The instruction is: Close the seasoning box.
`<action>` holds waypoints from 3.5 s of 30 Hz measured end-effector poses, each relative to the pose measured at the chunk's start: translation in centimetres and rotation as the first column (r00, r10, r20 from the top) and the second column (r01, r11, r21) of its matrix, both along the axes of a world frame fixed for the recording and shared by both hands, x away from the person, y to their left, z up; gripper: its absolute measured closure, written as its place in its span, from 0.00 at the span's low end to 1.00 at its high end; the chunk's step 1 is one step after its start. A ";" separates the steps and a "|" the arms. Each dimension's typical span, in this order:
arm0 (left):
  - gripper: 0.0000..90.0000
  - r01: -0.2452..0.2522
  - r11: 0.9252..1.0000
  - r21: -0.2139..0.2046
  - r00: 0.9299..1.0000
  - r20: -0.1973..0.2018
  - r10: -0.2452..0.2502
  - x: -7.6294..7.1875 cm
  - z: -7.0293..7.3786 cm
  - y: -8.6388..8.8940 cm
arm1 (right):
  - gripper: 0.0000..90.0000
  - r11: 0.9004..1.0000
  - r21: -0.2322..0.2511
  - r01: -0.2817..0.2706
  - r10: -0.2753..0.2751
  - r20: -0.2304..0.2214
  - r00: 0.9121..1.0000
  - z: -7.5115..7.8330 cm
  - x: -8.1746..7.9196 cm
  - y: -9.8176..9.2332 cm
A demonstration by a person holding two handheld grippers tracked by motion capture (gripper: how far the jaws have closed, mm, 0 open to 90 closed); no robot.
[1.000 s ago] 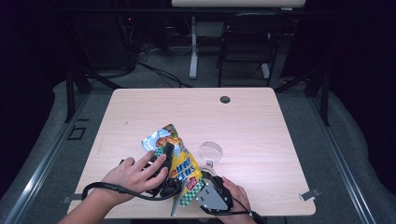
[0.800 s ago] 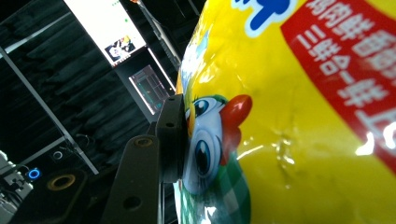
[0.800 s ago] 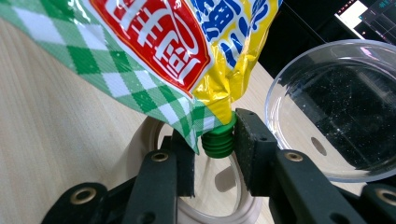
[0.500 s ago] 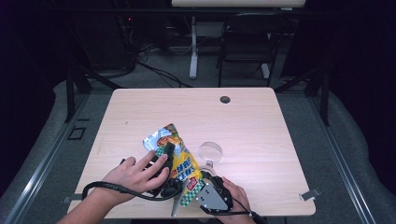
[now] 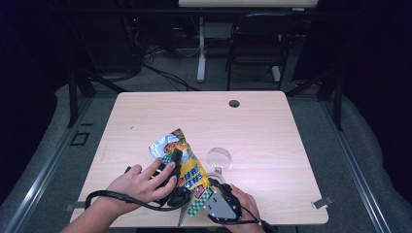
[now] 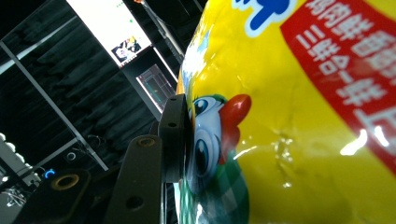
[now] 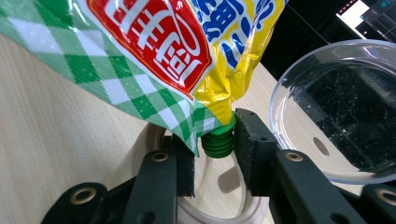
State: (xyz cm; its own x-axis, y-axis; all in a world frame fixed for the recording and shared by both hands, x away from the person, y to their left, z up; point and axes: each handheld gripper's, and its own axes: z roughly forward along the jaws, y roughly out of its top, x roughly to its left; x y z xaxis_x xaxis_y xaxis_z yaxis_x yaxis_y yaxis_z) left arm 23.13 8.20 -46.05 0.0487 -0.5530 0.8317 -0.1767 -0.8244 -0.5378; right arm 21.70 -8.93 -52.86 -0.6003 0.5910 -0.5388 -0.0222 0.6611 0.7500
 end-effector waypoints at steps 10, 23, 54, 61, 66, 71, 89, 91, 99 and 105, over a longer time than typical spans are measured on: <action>0.72 -0.009 1.000 0.009 1.000 -0.001 0.009 -0.1 0.1 -0.2 | 0.78 1.000 0.001 0.001 -0.001 -0.001 1.000 0.0 0.0 0.0; 0.72 0.002 1.000 0.017 1.000 0.008 -0.002 -0.1 0.2 -0.3 | 0.78 1.000 0.013 0.000 -0.001 0.002 1.000 0.0 0.0 0.0; 0.72 0.015 1.000 0.022 1.000 -0.002 -0.015 0.0 0.3 -0.4 | 0.78 1.000 0.011 0.003 -0.003 0.003 1.000 0.1 0.0 0.0; 0.73 0.006 0.999 0.044 1.000 0.008 -0.007 -0.1 0.5 -0.6 | 0.78 1.000 0.021 0.004 -0.004 0.006 1.000 0.0 0.0 0.0; 0.73 0.007 0.999 0.044 1.000 0.008 -0.008 -0.1 0.6 -0.6 | 0.78 1.000 0.019 0.003 -0.003 0.004 1.000 0.1 0.0 0.0; 0.73 0.010 0.999 0.045 1.000 0.010 -0.011 -0.2 0.7 -0.6 | 0.78 1.000 0.020 0.003 -0.003 0.005 1.000 0.2 -0.1 0.0; 0.73 0.005 0.998 0.058 1.000 0.010 -0.006 -0.3 0.9 -0.6 | 0.78 0.999 0.036 -0.002 0.002 0.000 1.000 0.2 -0.1 0.1; 0.73 0.008 0.998 0.057 1.000 0.011 -0.009 -0.3 0.9 -0.6 | 0.78 0.999 0.035 -0.006 0.006 -0.004 1.000 0.2 -0.1 0.2; 0.73 0.003 0.998 0.062 1.000 0.014 -0.004 -0.4 1.0 -0.5 | 0.78 0.999 0.040 -0.008 0.009 -0.008 1.000 0.3 -0.1 0.2; 0.73 0.002 0.998 0.059 1.000 0.010 -0.003 -0.4 1.0 -0.5 | 0.78 0.999 0.047 -0.014 0.014 -0.017 1.000 0.3 0.0 0.3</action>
State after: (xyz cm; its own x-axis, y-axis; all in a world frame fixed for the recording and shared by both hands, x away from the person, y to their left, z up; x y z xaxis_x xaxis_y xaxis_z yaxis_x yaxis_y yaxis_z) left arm 22.76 7.73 -45.01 0.0388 -0.6013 0.7981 -0.1727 -0.7907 -0.5873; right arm 21.69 -8.66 -52.58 -0.6176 0.6068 -0.5003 -0.0182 0.6249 0.7805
